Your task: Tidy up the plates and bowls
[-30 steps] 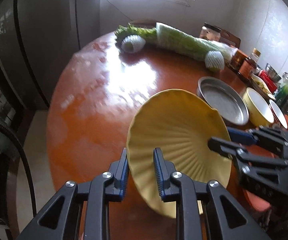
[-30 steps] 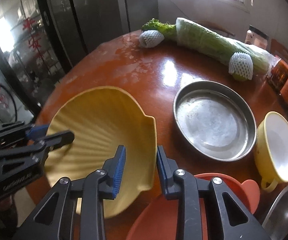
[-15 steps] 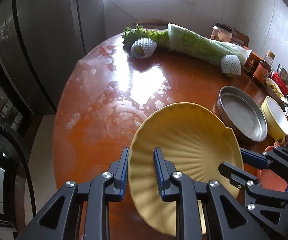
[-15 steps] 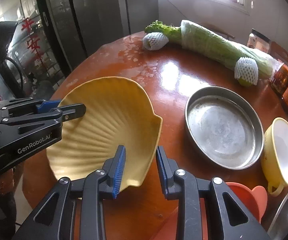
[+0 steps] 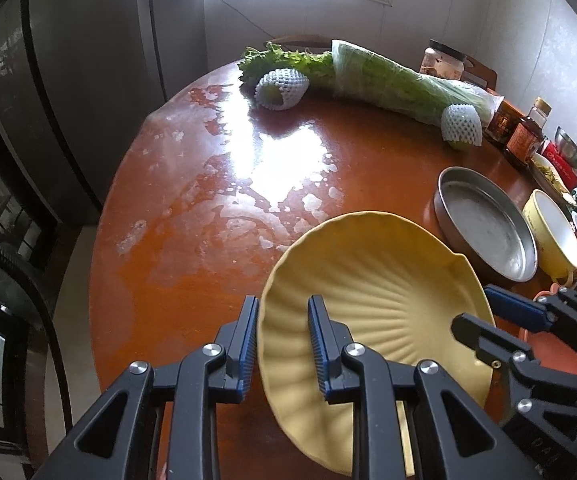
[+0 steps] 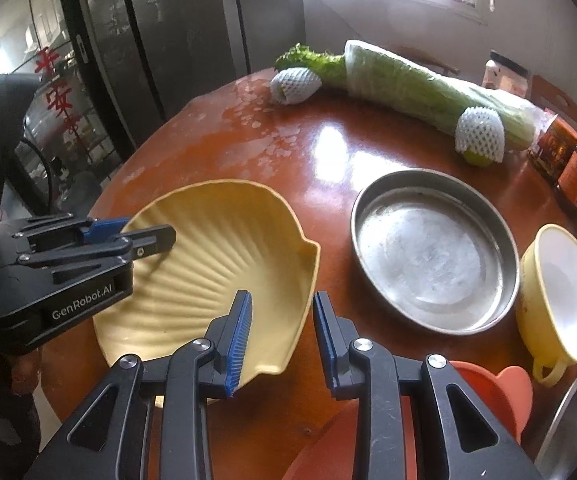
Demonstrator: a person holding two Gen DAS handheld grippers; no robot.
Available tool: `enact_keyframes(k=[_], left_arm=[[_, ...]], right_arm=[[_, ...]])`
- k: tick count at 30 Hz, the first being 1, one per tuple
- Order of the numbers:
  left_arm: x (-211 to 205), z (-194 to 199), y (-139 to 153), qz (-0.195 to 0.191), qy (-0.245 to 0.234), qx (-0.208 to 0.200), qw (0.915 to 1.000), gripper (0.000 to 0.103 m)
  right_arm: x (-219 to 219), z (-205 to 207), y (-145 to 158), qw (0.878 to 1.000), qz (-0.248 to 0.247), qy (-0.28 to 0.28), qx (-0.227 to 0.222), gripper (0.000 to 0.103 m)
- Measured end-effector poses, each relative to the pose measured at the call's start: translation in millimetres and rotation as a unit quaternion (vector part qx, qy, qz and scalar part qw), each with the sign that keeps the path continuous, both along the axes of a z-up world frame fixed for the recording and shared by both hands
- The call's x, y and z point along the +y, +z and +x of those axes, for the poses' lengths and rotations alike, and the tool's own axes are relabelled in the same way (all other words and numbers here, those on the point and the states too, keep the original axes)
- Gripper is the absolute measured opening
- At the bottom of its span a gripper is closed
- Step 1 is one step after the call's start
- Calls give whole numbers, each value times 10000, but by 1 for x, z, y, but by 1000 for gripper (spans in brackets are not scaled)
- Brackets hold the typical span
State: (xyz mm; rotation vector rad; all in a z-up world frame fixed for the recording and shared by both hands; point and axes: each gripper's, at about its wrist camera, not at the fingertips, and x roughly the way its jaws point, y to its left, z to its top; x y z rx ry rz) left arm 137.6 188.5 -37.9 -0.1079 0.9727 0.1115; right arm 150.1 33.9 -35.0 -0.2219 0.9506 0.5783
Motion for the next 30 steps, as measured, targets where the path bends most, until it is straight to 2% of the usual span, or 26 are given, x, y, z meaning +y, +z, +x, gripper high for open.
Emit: enact_keyframes(k=[2,4,7,18,22,24,30], left_arm=[[1,-2,4,90,72,-61,9999,29],[3,-6,9,131,162,-163,9997,38],[5,-11,18,130,233,-284,9992,43],[-10,-35,46,203,199,-658,9974,53],[-20,-44,55,298,174,-766,9965,61],[-24,-49,59,360,188,-820,9958,63],[-42,-63,68,390,61,-953,9947,63]], right_arm=[[-3,-1,3,10000,8,-33,-31,33],[-9,-2,7,9999,50,-101,-78,35],[-18,-5,13,9996,166,-202,-131,39],[-50,-24,43,9970,456,-479,-406,40],[-58,-31,52,9956,522,-550,-556,48],[-64,-36,58,9947,574,-582,-621,48],[-83,-53,70,9923,637,-703,-801,54]])
